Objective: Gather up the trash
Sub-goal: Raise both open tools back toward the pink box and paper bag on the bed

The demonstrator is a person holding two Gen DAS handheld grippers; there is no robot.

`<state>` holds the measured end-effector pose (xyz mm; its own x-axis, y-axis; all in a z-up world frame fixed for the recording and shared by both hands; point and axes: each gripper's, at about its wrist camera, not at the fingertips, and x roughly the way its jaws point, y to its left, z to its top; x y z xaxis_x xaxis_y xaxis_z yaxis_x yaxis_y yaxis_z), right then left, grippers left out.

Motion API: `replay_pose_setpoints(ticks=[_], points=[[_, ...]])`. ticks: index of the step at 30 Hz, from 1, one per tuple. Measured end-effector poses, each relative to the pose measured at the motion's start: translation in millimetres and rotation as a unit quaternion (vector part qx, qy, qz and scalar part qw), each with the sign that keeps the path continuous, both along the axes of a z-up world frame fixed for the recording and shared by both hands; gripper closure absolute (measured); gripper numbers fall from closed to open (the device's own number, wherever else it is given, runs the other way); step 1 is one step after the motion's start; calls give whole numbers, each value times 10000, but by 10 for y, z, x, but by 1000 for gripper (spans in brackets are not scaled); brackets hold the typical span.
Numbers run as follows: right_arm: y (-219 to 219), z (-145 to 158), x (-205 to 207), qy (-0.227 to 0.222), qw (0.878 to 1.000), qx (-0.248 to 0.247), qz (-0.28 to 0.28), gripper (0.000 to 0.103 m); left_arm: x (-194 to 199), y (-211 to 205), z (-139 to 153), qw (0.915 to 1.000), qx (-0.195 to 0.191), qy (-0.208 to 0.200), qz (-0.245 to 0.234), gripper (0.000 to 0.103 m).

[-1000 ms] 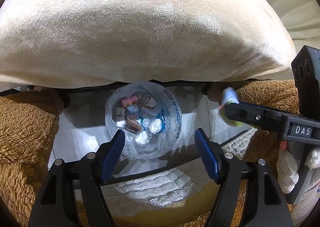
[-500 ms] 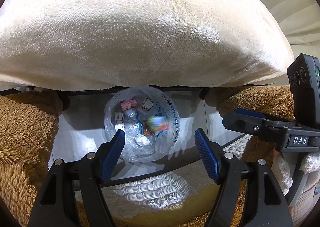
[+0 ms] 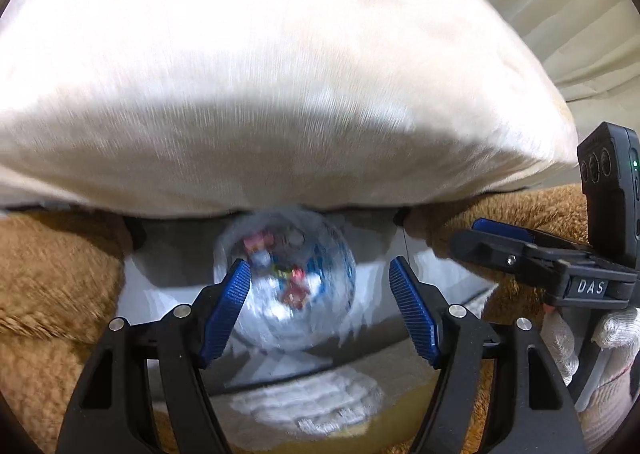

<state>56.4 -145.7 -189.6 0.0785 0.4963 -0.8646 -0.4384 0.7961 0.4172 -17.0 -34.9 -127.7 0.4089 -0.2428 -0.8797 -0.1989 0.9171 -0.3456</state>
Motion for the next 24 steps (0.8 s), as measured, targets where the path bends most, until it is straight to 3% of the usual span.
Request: replay_pose_setpoints(ticks=[8, 15, 18, 22, 24], points=[[-186, 501, -73, -1426, 9886, 446, -162, 16, -88, 88, 392, 9948, 207, -993, 51, 32], [-283, 870, 3, -2493, 9656, 709, -207, 16, -60, 289, 722, 9846, 336, -1703, 198, 32], [-282, 972, 121, -2657, 9608, 756, -228, 15, -14, 372, 869, 9790, 431, -1970, 283, 22], [-162, 1104, 292, -2799, 9562, 849, -126, 11, 106, 525, 1083, 9722, 544, -2264, 240, 19], [-82, 1158, 385, -2903, 9530, 854, -163, 5, 172, 590, 1169, 9684, 608, -2408, 247, 12]])
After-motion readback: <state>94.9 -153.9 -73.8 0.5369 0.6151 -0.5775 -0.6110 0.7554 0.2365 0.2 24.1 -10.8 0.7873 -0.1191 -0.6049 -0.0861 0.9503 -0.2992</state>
